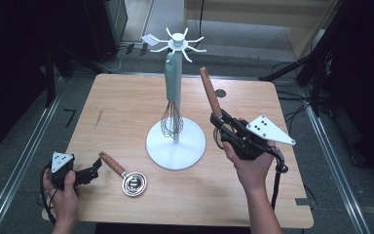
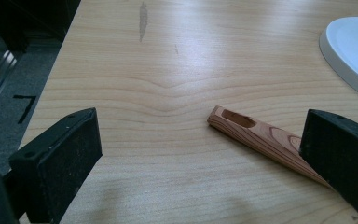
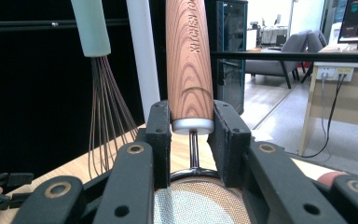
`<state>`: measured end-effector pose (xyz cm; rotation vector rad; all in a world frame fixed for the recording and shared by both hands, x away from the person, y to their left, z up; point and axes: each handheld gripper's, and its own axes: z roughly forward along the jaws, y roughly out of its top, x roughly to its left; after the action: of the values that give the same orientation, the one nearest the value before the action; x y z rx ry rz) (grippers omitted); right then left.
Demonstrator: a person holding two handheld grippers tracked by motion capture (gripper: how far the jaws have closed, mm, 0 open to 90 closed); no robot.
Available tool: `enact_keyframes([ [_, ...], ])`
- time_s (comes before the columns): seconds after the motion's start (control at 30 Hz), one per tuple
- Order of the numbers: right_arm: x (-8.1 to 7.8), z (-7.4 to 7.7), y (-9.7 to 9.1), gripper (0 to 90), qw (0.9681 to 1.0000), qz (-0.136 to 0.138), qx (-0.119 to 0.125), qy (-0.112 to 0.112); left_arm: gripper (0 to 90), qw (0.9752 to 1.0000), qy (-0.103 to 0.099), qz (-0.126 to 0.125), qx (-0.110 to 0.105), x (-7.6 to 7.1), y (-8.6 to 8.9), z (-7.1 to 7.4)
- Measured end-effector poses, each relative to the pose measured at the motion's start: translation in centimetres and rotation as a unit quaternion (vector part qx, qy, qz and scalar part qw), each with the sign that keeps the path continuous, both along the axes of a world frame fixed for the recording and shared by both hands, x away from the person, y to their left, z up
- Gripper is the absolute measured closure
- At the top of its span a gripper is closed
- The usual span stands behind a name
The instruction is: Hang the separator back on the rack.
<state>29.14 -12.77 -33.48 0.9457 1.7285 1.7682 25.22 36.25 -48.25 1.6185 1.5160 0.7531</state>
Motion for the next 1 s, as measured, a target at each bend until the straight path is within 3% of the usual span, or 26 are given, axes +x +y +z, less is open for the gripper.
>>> enact_keyframes([
  [1.0,0.3,3.3,-0.5,72.0,0.9990,-0.013,0.020,-0.039,0.0,1.0000,0.000,0.000,-0.001,0.0,0.0,0.0],
])
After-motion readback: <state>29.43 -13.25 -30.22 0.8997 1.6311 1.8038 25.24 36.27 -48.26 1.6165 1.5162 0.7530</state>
